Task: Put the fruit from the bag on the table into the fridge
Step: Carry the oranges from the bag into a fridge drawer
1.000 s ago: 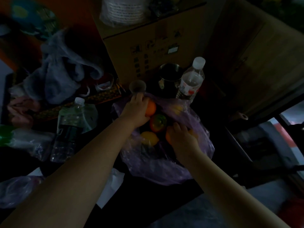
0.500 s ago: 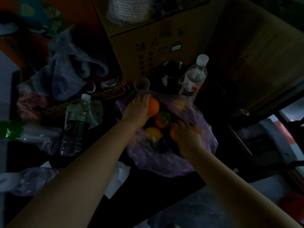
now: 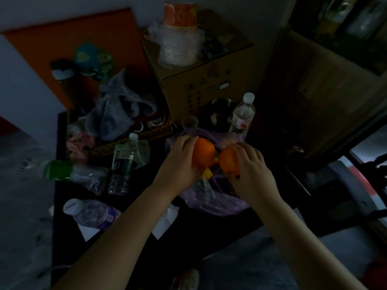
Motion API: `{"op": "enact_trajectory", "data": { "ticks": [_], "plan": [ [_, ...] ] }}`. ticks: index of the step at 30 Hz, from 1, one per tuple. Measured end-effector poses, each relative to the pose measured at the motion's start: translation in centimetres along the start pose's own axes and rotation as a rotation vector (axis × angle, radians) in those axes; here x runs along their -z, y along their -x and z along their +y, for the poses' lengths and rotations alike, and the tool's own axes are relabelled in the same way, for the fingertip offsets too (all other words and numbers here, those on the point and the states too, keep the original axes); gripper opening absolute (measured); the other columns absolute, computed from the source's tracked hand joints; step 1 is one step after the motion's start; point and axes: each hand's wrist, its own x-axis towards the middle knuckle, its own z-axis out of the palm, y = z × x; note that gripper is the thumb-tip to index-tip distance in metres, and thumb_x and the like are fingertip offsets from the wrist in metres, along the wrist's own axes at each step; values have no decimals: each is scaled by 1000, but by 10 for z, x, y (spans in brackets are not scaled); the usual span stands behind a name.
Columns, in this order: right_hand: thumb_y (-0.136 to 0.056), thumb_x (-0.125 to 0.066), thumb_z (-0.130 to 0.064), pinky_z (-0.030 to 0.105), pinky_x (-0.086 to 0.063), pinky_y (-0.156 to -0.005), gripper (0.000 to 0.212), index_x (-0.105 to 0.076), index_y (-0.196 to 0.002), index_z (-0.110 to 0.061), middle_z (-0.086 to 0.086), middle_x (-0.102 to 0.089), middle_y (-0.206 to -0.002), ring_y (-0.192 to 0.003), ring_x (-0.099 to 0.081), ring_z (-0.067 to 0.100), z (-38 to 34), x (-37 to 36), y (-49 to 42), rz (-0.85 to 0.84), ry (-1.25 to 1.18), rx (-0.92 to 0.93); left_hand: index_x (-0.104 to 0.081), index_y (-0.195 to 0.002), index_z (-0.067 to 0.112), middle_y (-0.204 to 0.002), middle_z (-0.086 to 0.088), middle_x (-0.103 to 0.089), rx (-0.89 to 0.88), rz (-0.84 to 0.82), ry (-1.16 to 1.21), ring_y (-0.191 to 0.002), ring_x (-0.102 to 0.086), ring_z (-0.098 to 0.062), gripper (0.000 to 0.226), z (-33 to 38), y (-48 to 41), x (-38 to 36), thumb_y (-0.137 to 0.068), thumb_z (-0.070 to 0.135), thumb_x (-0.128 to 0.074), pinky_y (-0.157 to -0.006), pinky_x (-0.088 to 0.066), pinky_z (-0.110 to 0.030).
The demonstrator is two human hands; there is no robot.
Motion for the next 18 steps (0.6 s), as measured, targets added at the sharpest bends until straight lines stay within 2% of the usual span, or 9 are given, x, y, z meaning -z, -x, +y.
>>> {"op": "enact_trajectory", "data": {
  "ticks": [5, 9, 11, 13, 15, 18],
  "plan": [
    [-77, -73, -29, 43, -46, -90, 74, -34, -140, -26, -1, -32, -148, -133, -30, 26, -20, 33, 23, 75, -30, -15, -21, -146, 22, -149, 2, -17, -44, 20, 94, -133, -35, -24, 78, 23, 19, 24, -85, 36, -68, -100, -42, -41],
    [-78, -73, -34, 39, -45, -87, 72, -37, -139, -27, -2, -34, -146, -132, -32, 25, -35, 58, 41, 175, -18, -95, -25, -143, 25, -146, 6, -19, -135, 44, 193, -128, -39, -19, 77, 34, 27, 37, -82, 38, -70, -91, -44, -30],
    [-78, -73, -34, 33, -41, -86, 72, -37, -140, -28, -4, -34, -146, -133, -31, 23, -42, 68, 53, 236, -5, -142, -28, -142, 27, -144, 8, -20, -188, 24, 226, -126, -40, -16, 76, 37, 29, 40, -81, 38, -71, -87, -42, -27],
    [-78, -73, -32, 29, -37, -85, 74, -36, -141, -28, -4, -34, -147, -133, -29, 22, -49, 76, 69, 279, 3, -196, -31, -140, 27, -142, 10, -23, -247, 7, 275, -123, -40, -12, 75, 42, 32, 41, -79, 44, -70, -88, -44, -28],
    [-77, -73, -31, 32, -40, -88, 76, -34, -142, -28, -4, -32, -148, -134, -27, 22, -55, 83, 86, 307, 15, -257, -34, -139, 25, -139, 11, -25, -309, 1, 314, -119, -40, -7, 76, 50, 36, 41, -77, 51, -69, -86, -45, -28],
    [-77, -73, -29, 35, -40, -92, 76, -35, -142, -27, -4, -32, -148, -134, -25, 20, -62, 89, 118, 354, 36, -356, -38, -136, 21, -133, 11, -28, -402, -13, 324, -117, -35, -1, 74, 67, 47, 37, -75, 36, -77, -86, -42, -23]
  ]
}}
